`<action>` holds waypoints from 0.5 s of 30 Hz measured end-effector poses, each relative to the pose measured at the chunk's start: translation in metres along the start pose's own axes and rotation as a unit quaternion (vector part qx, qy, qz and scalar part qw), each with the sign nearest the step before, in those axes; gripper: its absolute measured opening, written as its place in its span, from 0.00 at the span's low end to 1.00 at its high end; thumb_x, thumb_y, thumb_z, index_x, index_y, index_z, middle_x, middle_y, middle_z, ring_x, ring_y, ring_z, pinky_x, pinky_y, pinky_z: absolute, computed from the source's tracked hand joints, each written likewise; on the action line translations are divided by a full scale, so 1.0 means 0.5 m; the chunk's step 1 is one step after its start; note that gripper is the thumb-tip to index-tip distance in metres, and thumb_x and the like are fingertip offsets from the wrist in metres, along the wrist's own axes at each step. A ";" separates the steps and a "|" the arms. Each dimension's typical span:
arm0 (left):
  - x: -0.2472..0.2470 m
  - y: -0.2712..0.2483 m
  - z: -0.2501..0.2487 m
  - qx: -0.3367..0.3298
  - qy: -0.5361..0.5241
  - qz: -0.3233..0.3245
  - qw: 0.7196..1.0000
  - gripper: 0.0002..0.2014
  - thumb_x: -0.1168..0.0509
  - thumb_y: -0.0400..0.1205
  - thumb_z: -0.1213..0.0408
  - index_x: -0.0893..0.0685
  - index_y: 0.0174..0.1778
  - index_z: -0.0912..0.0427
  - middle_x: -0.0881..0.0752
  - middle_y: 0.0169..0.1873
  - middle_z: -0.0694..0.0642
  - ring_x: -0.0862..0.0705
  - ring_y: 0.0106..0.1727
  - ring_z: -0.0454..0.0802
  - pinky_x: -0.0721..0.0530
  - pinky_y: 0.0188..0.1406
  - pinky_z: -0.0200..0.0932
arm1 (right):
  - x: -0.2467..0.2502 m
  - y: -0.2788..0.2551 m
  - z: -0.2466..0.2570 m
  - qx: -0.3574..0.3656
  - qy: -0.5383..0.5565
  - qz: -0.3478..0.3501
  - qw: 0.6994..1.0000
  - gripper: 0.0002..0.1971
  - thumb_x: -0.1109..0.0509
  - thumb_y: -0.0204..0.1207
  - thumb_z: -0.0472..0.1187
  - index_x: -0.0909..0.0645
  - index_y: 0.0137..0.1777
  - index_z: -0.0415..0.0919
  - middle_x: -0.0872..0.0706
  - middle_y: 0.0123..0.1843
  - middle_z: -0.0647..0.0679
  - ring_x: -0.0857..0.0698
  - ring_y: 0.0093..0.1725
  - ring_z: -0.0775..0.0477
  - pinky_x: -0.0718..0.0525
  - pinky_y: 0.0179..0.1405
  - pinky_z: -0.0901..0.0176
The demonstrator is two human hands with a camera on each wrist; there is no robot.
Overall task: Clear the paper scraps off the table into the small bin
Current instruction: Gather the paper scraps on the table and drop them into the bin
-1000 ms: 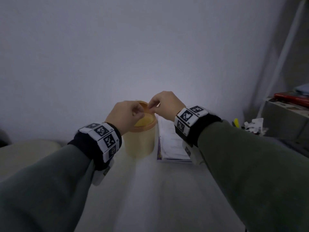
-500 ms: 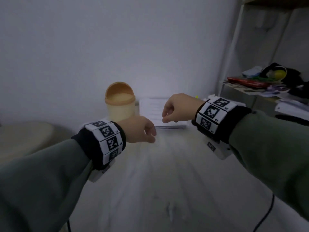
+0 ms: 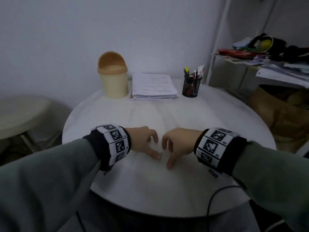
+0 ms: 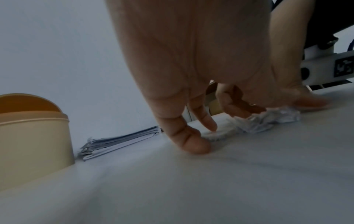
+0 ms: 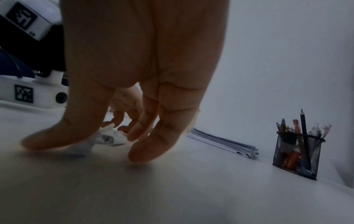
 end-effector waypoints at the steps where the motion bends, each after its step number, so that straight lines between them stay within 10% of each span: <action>1: -0.003 -0.001 -0.008 -0.010 -0.004 -0.004 1.000 0.33 0.26 0.66 0.39 0.25 0.65 0.47 0.23 0.59 0.50 0.21 0.55 0.50 0.21 0.62 0.47 | -0.001 0.001 0.002 0.000 0.009 -0.011 1.000 0.32 0.15 0.57 0.52 0.20 0.62 0.48 0.15 0.52 0.53 0.21 0.46 0.53 0.24 0.41 0.63; 10: 0.025 -0.016 0.006 -0.034 -0.046 -0.082 0.995 0.10 0.26 0.73 0.63 0.10 0.50 0.56 0.16 0.36 0.45 0.19 0.40 0.42 0.26 0.34 0.26 | 0.005 -0.007 0.036 0.044 0.007 -0.042 0.998 0.36 0.17 0.61 0.43 0.24 0.71 0.47 0.16 0.63 0.49 0.20 0.52 0.52 0.28 0.45 0.65; 15: 0.030 -0.021 0.019 -0.030 -0.064 -0.082 0.994 0.08 0.29 0.75 0.68 0.10 0.49 0.57 0.19 0.28 0.39 0.18 0.31 0.42 0.23 0.33 0.25 | -0.002 -0.004 0.039 0.054 0.030 -0.025 0.998 0.24 0.18 0.62 0.38 0.15 0.60 0.42 0.11 0.57 0.46 0.19 0.43 0.53 0.29 0.27 0.74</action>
Point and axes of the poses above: each hand's wrist, its own y-axis towards the middle knuckle, its own x-axis out of the back of the hand, z = x × y, the point moved 10 cm from there along y, towards the middle knuckle
